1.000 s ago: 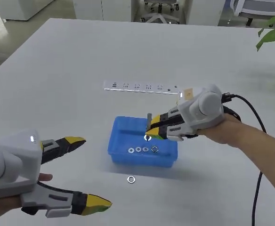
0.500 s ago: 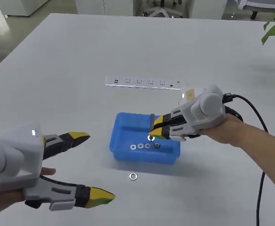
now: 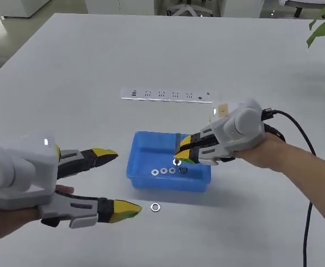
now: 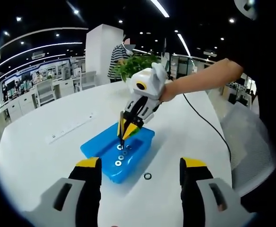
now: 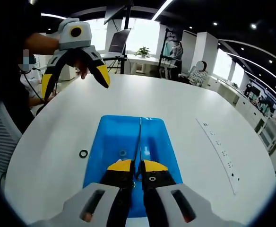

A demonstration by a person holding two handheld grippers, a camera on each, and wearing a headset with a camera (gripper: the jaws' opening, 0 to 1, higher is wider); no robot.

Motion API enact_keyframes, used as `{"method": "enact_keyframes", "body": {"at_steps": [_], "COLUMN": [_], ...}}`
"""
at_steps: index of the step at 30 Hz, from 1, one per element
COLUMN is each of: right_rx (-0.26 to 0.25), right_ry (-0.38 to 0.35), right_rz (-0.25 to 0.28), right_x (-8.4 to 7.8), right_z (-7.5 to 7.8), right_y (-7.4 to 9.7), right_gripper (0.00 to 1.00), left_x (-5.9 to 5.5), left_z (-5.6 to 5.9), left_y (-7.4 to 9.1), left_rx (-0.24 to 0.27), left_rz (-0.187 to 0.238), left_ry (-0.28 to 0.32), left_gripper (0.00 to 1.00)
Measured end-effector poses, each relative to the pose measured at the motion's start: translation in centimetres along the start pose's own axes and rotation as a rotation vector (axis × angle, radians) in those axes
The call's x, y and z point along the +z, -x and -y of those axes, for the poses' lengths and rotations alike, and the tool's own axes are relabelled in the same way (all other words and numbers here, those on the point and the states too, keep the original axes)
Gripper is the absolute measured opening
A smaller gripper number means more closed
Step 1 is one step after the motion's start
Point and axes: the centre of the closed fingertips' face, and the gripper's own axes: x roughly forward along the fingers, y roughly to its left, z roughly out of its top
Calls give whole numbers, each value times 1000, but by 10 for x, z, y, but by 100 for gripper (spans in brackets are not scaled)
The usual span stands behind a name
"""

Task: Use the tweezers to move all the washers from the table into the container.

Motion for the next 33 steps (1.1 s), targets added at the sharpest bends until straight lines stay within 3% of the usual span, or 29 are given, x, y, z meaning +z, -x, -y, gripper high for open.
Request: {"method": "enact_keyframes", "body": {"at_steps": [15, 33], "right_rx": [5, 12], "right_ry": [1, 9], "right_rz": [-1, -5], "right_x": [0, -1], "right_z": [-1, -1], "right_y": [0, 1], "right_gripper": [7, 7], "left_x": [24, 35], "left_z": [-15, -32], "left_y": [-33, -68], "left_rx": [-63, -105], "left_rz": [9, 9], "left_ry": [-79, -144], "left_gripper": [51, 28]}}
